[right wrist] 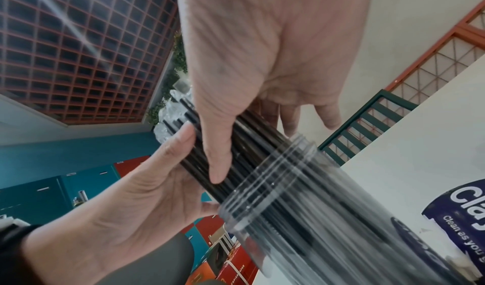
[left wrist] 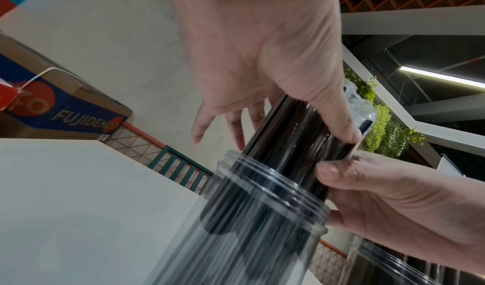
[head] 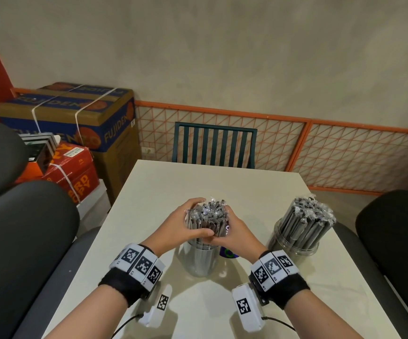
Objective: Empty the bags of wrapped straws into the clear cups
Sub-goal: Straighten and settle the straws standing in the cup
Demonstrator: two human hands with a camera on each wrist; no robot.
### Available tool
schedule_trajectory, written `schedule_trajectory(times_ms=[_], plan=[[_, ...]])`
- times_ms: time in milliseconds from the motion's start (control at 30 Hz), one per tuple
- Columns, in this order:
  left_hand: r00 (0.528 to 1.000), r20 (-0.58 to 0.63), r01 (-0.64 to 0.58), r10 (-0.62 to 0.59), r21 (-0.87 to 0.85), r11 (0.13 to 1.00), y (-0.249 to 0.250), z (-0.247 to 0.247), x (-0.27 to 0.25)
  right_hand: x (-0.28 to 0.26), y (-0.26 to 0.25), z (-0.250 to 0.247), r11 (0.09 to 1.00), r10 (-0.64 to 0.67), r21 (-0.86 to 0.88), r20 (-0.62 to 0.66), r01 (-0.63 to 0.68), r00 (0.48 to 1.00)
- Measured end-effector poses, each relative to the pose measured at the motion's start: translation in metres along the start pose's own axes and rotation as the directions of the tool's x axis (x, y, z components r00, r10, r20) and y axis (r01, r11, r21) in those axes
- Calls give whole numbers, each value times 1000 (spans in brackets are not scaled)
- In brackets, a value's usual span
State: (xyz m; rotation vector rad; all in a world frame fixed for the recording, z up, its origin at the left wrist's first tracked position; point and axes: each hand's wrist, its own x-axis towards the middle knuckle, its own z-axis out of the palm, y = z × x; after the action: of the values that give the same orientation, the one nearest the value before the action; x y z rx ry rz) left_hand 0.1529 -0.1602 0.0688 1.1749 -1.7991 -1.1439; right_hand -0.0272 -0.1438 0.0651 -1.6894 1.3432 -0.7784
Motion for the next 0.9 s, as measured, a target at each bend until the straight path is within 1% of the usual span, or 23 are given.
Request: schedule_trajectory(times_ms=[300,467,600,700,900], plan=[[999,13,32,-33,45,998,1,0,-6,-8,-5,-6,998,-11,-62,6,11,1000],[999,15,45,-45,34,998,-1,-1,-6,-9,-6,-7,998,-16,-68,42,19,999],[997,30,65,-67,65,996,-8,-1,-11,-12,-3,-7,998,-6,-68,49,9,999],[999,13,49,-50,55,997,-7,0,-15,-14,0,-7,998,-3,-70,37,5,999],[999,-2,41,-41,97,994,-11,0,-16,-16,-3,-5,994,-14,-106,22,16,1000]])
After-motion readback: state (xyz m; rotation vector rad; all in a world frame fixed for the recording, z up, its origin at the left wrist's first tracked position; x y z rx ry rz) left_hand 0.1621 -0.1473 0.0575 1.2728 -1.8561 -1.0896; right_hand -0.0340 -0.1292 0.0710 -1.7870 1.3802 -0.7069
